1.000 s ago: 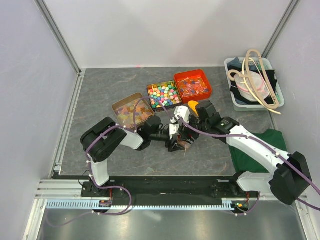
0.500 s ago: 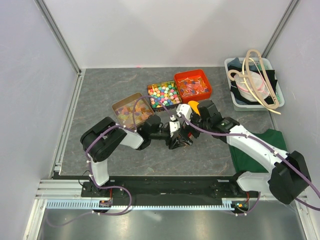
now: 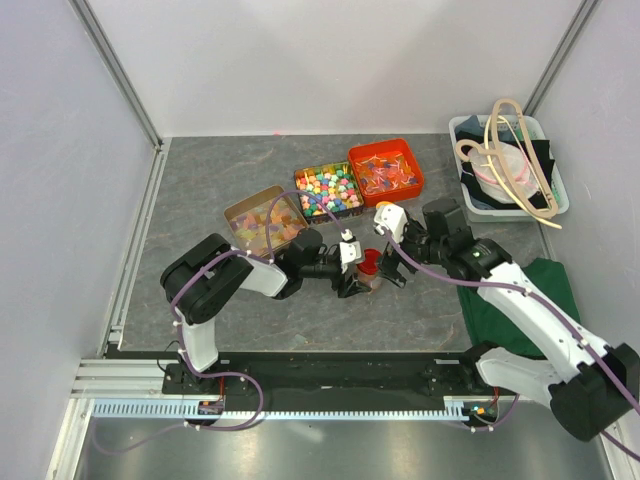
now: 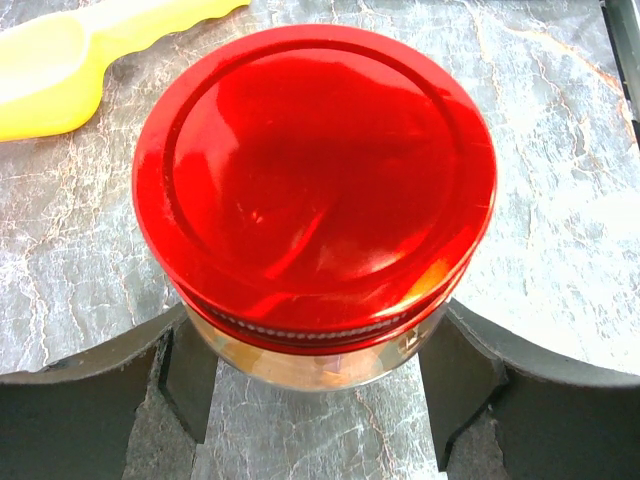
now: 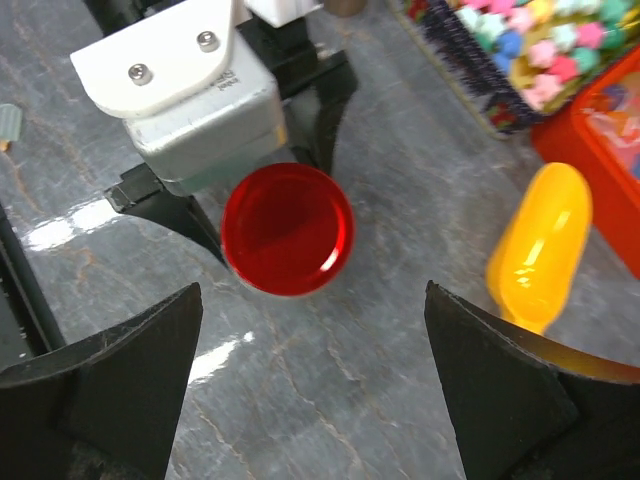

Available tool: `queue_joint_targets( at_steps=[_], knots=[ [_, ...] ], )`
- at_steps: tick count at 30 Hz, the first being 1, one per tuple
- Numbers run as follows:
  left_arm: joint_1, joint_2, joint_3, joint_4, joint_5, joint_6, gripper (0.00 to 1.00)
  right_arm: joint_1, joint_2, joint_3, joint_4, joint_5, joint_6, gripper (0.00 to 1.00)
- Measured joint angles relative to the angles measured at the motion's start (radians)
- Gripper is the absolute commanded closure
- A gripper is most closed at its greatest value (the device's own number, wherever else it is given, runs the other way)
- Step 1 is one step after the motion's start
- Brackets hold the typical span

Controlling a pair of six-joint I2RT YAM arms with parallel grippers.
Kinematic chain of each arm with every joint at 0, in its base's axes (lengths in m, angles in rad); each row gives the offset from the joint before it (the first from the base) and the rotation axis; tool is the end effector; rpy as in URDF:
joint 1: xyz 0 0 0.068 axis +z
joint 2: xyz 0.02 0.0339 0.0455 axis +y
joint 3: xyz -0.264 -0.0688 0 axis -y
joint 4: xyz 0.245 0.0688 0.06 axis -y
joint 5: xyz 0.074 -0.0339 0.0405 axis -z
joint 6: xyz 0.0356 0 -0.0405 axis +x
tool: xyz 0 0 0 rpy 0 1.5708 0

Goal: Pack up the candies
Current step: Move the packing bottle to the center of the board, then reset both arms

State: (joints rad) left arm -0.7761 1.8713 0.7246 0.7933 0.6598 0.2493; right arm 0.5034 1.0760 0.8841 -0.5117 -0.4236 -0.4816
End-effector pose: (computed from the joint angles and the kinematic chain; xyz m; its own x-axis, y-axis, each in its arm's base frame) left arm 0.2341 -0.2604 0.1317 -0.0015 0.2747 -0.9615 0.9950 0.0962 0.0259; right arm 0.1924 0.1227 0.2891 -0.1714 -0.5764 -0.7990 -0.8956 0.4291 -0.1175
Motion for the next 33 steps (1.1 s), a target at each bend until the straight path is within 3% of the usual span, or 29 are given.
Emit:
queue_joint_targets(
  at_steps=[11, 15, 17, 19, 20, 21, 33],
  knots=[
    [0.018, -0.045, 0.006, -0.1, -0.065, 0.015, 0.96, -0.04, -0.08, -0.031, 0.044, 0.068, -0.016, 0.02],
    [0.042, -0.057, 0.006, -0.122, -0.084, 0.015, 0.61, -0.041, -0.08, -0.035, 0.054, 0.083, -0.016, 0.02],
    [0.048, -0.061, 0.004, -0.127, -0.085, 0.015, 0.53, -0.041, -0.08, -0.038, 0.061, 0.086, -0.017, 0.02],
    [0.048, -0.066, 0.0, -0.127, -0.088, 0.015, 0.36, -0.041, -0.08, -0.042, 0.066, 0.086, -0.017, 0.02],
    [0.048, -0.069, -0.004, -0.128, -0.092, 0.015, 0.15, -0.041, -0.08, -0.043, 0.067, 0.086, -0.017, 0.02],
    [0.048, -0.074, -0.008, -0.13, -0.096, 0.015, 0.01, -0.041, -0.08, -0.044, 0.068, 0.086, -0.017, 0.02],
    [0.055, -0.229, -0.105, -0.355, -0.135, 0.066, 0.01, -0.042, -0.072, -0.044, 0.09, 0.111, -0.016, 0.02]
  ],
)
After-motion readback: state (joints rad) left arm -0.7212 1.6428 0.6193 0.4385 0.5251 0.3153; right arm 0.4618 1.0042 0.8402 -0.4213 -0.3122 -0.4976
